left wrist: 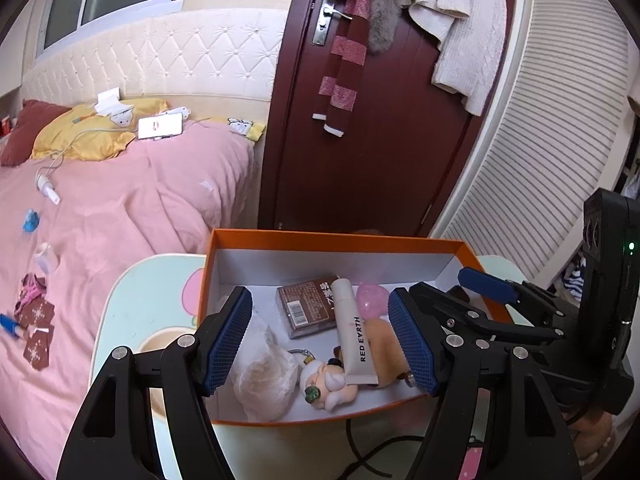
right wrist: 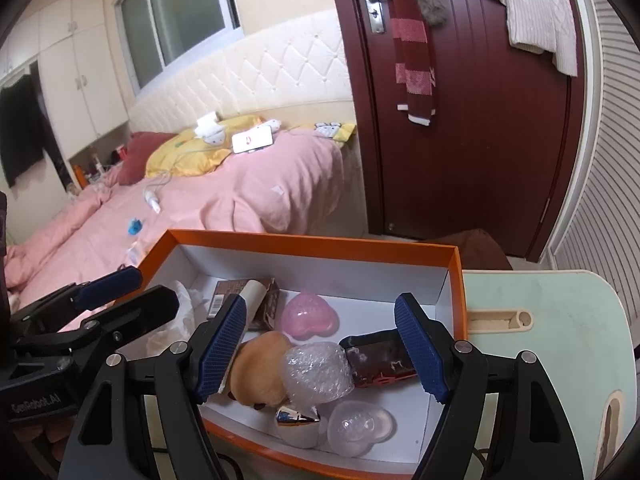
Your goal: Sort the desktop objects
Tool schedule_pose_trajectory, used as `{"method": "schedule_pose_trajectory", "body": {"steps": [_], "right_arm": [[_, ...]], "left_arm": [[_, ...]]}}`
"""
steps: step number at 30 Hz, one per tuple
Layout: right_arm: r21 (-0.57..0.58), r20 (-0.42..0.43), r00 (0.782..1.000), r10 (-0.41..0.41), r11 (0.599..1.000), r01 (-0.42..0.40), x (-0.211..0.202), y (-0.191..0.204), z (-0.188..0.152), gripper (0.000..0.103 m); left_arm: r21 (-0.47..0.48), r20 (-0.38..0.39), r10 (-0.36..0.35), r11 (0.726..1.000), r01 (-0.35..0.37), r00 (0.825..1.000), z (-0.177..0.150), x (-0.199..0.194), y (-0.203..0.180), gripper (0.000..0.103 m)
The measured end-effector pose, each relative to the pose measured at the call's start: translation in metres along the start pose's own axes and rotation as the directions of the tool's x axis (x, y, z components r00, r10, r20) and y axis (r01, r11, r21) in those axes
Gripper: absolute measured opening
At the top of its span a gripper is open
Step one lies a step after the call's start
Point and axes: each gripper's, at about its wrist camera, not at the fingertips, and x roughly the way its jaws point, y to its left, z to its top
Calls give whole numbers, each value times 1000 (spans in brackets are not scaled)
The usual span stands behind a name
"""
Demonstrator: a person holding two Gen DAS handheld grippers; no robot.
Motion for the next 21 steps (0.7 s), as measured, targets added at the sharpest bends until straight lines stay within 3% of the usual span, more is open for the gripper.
{"method": "schedule_pose_trajectory", "body": {"steps": [21], "right_arm": [[-42, 63, 998, -31, 999, 33, -57, 23, -18, 77]], "left_arm": [[9, 31, -16, 1000, 15, 999, -30, -52, -13, 71]]}}
